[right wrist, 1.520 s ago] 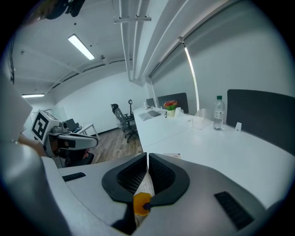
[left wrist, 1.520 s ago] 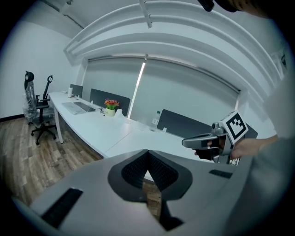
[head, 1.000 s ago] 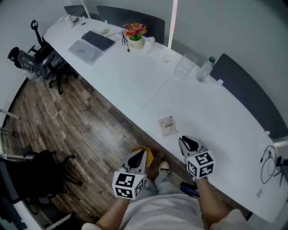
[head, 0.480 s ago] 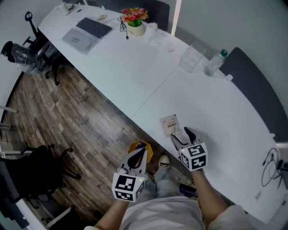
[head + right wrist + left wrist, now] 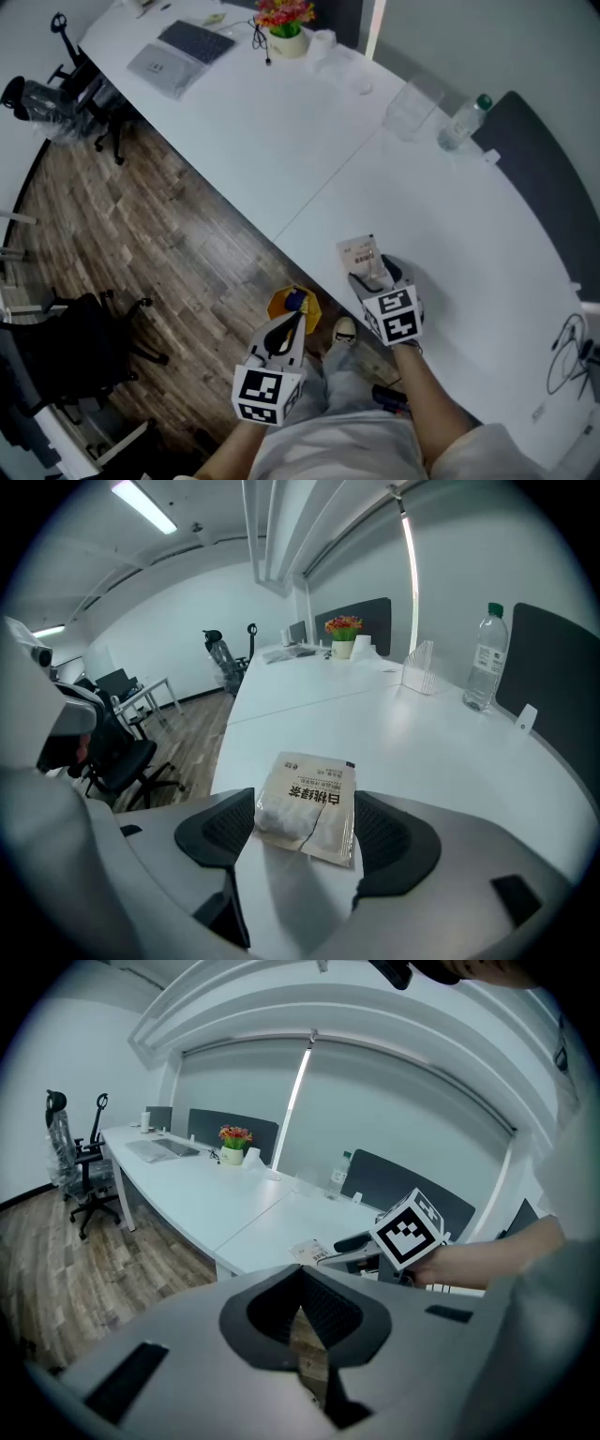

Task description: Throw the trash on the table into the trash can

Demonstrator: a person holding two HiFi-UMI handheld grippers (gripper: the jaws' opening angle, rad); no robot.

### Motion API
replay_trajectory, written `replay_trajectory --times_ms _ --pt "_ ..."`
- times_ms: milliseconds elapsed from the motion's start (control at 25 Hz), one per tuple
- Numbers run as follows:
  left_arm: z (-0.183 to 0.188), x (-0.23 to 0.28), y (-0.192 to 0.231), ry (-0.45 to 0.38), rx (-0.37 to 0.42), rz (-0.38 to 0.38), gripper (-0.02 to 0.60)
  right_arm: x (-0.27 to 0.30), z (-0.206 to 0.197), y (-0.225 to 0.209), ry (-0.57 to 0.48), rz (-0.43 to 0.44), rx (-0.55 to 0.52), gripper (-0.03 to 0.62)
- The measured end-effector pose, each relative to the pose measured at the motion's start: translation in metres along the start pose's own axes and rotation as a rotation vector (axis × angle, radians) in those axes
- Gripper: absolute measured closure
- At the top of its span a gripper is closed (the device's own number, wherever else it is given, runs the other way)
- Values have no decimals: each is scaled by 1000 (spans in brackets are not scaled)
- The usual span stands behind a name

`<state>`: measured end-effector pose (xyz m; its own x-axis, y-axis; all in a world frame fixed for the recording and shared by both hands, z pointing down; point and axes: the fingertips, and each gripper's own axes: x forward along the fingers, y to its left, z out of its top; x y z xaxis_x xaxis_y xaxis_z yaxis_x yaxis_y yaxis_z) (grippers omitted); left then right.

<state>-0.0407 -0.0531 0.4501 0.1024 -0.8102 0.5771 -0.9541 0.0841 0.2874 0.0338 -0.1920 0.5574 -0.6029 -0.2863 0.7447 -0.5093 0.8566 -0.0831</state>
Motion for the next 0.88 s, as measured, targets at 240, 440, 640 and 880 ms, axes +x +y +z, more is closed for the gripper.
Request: replay_trajectory --times_ms 240,440,640,880 --pt "0 -1 5 1 -9 16 581 13 -9 1 56 -9 -15 258" --pt "-2 -3 8 -2 -23 28 581 13 -9 0 63 -23 -25 260" --pt "-5 -4 8 -3 -31 31 581 12 -9 -3 62 -34 -27 353" --pt "-5 -10 9 -9 -34 40 581 7 -8 -9 50 -74 -32 538"
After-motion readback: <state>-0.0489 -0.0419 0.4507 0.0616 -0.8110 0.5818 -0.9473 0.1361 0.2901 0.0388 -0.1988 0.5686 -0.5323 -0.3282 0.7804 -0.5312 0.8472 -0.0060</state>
